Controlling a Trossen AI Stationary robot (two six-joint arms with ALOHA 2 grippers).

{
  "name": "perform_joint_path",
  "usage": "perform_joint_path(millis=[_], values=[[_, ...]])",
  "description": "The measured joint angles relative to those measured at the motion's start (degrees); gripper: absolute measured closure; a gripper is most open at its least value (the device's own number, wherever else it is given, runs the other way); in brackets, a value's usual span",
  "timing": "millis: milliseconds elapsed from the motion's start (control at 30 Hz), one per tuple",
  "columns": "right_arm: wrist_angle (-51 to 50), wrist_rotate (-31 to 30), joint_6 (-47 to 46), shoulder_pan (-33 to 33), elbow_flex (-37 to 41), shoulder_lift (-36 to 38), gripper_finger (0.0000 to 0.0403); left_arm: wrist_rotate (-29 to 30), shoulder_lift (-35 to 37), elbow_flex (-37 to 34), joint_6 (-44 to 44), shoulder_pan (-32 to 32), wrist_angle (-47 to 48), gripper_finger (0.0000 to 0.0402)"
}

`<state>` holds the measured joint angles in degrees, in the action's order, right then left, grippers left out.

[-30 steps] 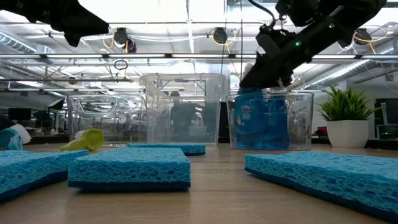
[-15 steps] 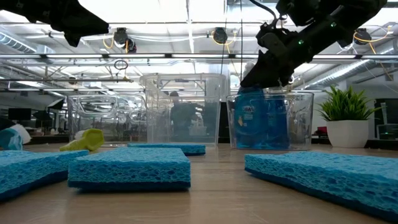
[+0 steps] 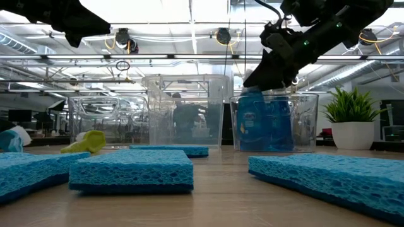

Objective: Pick & Place Kitchen Sink Supplies
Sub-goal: Put the blue dish soap into the right transparent bin, then put the blue sponge into the left transparent bin

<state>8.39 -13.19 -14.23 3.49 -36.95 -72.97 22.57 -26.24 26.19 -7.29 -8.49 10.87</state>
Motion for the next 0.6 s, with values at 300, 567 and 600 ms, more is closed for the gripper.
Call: perform_joint_path(millis=[300,567,600], values=[[-1.0,0.5,2.2,0.0,0.3,3.6,0.0155,0.0,0.0,0.0,0.0,0.0,-0.2,0.0325],[-0.1,-0.1,4.3,0.0,0.3,11.8,0.0156,0.0,0.0,0.0,0.0,0.0,-0.5,0.0325],[0.0,-0.1,4.3,0.0,0.3,13.0,0.0157,0.0,0.0,0.0,0.0,0.0,-0.5,0.0325]])
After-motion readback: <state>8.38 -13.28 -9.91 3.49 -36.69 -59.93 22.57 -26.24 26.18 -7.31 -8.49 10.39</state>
